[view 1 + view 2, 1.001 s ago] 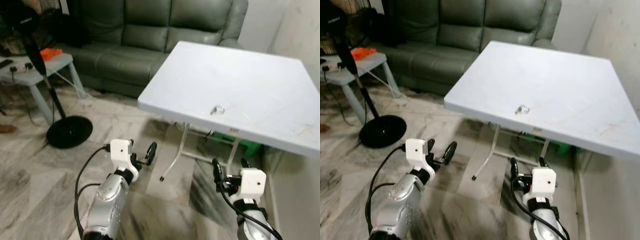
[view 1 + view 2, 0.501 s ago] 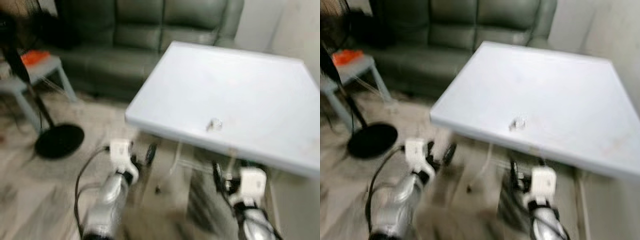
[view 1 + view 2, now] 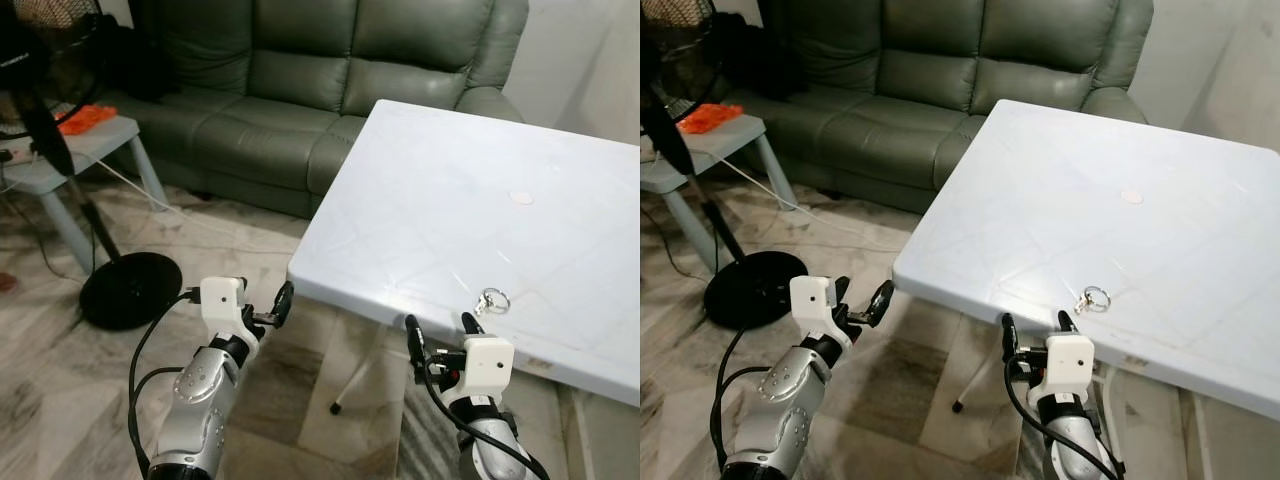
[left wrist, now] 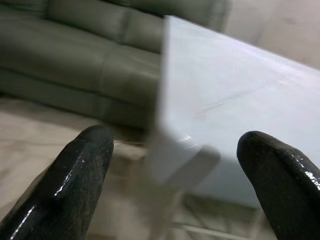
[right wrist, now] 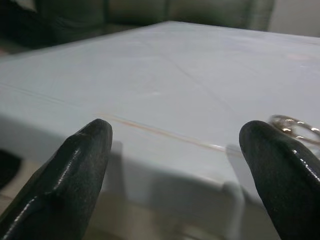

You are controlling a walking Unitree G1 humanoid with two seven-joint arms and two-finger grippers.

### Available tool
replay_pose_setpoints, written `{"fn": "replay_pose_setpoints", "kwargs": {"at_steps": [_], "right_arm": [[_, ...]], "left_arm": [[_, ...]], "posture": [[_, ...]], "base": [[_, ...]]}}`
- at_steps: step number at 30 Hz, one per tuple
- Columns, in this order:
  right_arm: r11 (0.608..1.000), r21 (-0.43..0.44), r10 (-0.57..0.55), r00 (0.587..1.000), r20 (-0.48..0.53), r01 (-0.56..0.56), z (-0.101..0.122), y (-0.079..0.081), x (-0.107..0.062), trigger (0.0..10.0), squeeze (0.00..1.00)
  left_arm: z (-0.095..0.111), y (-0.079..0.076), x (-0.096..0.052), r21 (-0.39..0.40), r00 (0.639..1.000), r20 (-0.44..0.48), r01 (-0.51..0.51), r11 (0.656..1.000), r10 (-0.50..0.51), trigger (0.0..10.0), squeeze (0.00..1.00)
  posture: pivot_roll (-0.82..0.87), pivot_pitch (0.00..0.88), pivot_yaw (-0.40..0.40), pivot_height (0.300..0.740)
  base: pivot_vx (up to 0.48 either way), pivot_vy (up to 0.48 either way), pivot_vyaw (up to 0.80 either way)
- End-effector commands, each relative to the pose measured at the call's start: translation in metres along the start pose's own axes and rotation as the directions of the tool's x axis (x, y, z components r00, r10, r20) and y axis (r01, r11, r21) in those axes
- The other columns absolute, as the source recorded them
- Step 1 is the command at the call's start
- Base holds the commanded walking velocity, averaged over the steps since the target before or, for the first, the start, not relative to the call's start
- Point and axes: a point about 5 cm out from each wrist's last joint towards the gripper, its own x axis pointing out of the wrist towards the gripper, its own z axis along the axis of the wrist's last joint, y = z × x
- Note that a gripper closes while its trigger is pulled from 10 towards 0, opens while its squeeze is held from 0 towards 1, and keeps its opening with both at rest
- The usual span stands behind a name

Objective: Hang keys on a hook

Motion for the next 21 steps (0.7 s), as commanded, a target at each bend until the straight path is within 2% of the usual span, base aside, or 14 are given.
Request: {"fn": "replay_pose_setpoints", "kwargs": {"at_steps": [1, 18, 21], "right_arm": [[1.0, 0.019, -0.002, 1.0, 0.02, 0.002, 0.004, 0.004, 0.002, 10.0, 0.0], [0.999, 0.039, -0.03, 0.999, 0.018, 0.03, 0.006, 0.004, 0.007, 10.0, 0.0], [0.997, 0.054, -0.055, 0.998, 0.011, 0.054, 0.007, 0.002, 0.009, 10.0, 0.0]], "left_arm": [[0.005, 0.004, 0.0, 0.044, 1.0, 0.005, -0.008, 0.999, 0.008, 10.0, 0.0], [0.006, -0.002, -0.001, 0.083, 1.0, 0.012, 0.023, 0.996, -0.024, 10.0, 0.0], [0.006, -0.007, -0.002, 0.117, 0.998, 0.006, 0.058, 0.991, -0.06, 10.0, 0.0]], "posture": [[-0.05, 0.044, -0.043, 0.714], [-0.04, 0.03, -0.048, 0.714], [-0.04, 0.028, -0.05, 0.714]], "base": [[0.0, 0.0, 0.0], [0.0, 0.0, 0.0], [0.0, 0.0, 0.0]]}}
